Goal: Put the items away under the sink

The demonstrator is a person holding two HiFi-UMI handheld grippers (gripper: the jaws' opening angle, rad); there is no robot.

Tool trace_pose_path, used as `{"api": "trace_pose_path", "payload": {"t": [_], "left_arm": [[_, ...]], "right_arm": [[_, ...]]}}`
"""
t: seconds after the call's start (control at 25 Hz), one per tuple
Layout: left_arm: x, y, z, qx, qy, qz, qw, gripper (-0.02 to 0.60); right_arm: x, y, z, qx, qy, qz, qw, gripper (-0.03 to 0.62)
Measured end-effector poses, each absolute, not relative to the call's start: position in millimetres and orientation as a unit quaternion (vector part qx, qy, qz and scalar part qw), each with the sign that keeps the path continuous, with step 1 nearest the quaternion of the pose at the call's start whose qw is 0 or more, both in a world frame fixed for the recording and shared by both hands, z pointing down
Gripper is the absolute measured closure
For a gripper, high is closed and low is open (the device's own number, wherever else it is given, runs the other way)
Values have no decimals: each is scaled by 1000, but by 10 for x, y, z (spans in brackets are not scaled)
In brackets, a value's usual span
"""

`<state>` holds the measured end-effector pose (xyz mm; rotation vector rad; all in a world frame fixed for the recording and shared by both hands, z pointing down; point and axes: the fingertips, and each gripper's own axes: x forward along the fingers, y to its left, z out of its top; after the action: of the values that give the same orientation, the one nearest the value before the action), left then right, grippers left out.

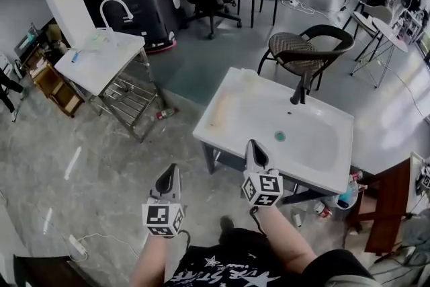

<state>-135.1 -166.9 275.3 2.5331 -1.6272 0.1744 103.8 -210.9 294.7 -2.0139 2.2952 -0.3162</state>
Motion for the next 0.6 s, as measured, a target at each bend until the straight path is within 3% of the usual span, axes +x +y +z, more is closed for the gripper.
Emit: {"api": "trace_pose_path", "payload": {"t": [0.32,0.6], "left_arm": [[-1048,-2251,2555,837,-543,49,43,572],[-960,-2716,2641,846,-528,47,55,572]], "right_arm": [[1181,-2633,3121,-609,782,-132,16,564],[1207,-2897,3336,-603,783,-151,1,427]]}}
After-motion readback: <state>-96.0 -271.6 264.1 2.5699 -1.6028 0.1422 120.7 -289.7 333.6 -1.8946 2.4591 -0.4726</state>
